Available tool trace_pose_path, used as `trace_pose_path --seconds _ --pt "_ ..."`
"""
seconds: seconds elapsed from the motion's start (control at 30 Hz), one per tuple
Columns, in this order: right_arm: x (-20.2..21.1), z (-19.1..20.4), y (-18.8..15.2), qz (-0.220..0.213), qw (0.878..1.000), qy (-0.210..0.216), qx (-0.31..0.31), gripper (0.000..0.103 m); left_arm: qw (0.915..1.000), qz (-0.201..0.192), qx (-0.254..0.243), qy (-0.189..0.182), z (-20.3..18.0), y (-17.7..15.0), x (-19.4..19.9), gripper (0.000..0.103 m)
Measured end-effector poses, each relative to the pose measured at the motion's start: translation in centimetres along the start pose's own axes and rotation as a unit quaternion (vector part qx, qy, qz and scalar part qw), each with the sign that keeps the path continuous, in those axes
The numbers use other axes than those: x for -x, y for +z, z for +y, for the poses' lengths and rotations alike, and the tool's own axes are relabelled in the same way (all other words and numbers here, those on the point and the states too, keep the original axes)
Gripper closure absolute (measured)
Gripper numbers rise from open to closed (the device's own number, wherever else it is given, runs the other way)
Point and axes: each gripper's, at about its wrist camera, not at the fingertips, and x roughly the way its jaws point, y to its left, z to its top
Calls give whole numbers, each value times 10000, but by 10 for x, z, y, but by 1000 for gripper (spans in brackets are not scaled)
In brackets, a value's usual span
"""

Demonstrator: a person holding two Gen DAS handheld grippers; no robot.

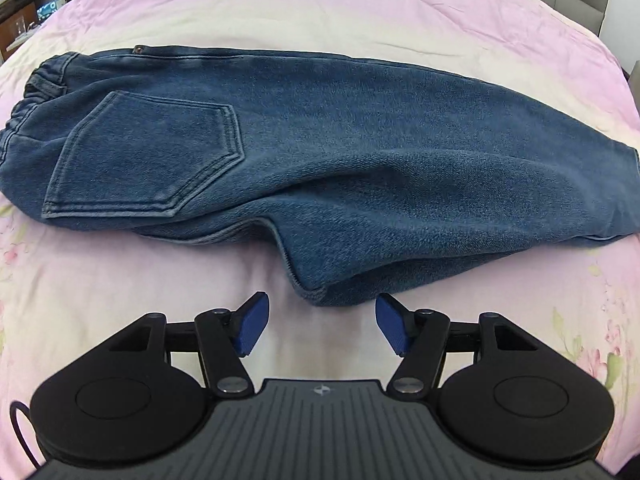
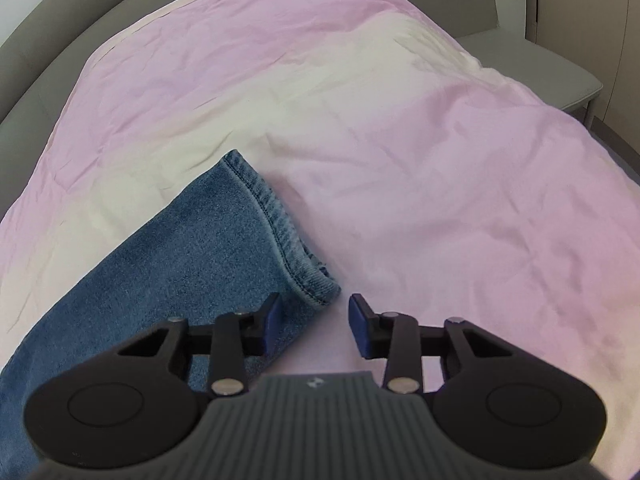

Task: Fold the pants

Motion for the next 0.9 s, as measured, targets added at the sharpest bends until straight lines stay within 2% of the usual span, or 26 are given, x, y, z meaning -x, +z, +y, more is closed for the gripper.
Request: trace_pose_path --seconds 0.03,0.1,0.13,0.17,0.2,0.27,0.4,0.47,0.53,0.57,0.67,0.7,0.77,0.8,0.9 --pt "1 2 3 -46 10000 28 -13 86 10000 -57 -1 54 -3 1 -1 44" --pt "10 13 12 -257 9991 213 260 92 9997 -161 27 194 -7 4 -2 63" --pt "18 20 16 -451 9975 345 426 93 9994 -177 69 289 -8 6 -2 68" --pt "30 27 20 -709 9947 487 556 94 9990 -195 128 384 -8 8 -4 78" --pt "39 33 24 -925 9921 518 667 94 9987 -223 202 407 -8 9 -4 81" --pt "47 36 31 -1058 9907 434 743 95 9983 -277 344 390 -5 10 -3 84" --pt "23 21 23 -548 9954 62 780 96 9967 -286 570 500 -2 7 1 87" --pt "6 9 11 -293 9971 -30 707 96 9963 -194 667 503 -1 6 1 87" --pt "-5 -3 3 -225 9981 20 566 95 9962 -166 632 571 -4 6 3 87" --pt "-6 -9 2 -236 9986 118 448 92 9962 -151 624 587 -5 5 5 87" --pt "-1 -22 1 -257 9991 205 256 73 9961 -151 710 509 -3 4 11 87" --pt "2 -24 0 -276 9990 225 258 70 9960 -130 744 476 -2 3 14 87" --pt "9 -26 -3 -290 9986 250 373 70 9962 -71 763 425 -2 -2 19 88" --pt "13 -27 -7 -300 9982 254 444 70 9963 -36 766 400 -1 -3 21 102" --pt "17 -31 -15 -242 9982 288 457 70 9963 60 792 332 5 -5 28 103"
